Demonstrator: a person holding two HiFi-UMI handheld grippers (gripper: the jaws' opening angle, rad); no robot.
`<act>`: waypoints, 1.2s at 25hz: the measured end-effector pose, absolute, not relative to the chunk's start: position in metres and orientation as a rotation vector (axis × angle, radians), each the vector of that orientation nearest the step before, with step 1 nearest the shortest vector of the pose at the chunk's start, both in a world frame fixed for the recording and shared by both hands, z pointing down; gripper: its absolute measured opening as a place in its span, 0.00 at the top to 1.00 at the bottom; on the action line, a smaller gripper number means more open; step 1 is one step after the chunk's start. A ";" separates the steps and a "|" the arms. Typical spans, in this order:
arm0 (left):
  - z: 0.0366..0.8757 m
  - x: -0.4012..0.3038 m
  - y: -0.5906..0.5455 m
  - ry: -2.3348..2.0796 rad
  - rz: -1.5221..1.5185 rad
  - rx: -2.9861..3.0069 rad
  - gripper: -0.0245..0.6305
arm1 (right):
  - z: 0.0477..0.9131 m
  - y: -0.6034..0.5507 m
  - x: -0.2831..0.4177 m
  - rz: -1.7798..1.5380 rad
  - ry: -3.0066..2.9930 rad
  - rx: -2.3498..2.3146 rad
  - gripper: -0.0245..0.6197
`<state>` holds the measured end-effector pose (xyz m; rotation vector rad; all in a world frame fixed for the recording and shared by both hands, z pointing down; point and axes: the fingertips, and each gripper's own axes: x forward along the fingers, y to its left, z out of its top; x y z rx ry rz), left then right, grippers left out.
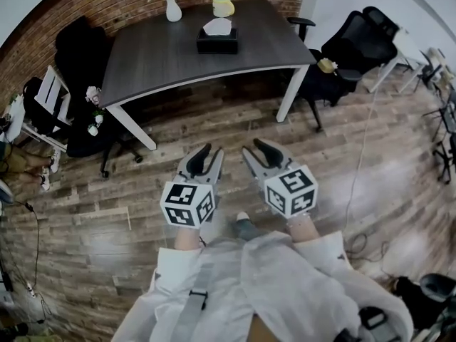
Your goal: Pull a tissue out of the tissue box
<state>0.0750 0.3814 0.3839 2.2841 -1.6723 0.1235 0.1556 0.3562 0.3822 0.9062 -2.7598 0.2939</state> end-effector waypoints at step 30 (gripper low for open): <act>0.421 0.014 0.125 -1.584 0.230 2.235 0.80 | 0.414 0.102 0.098 0.376 -2.700 0.932 0.79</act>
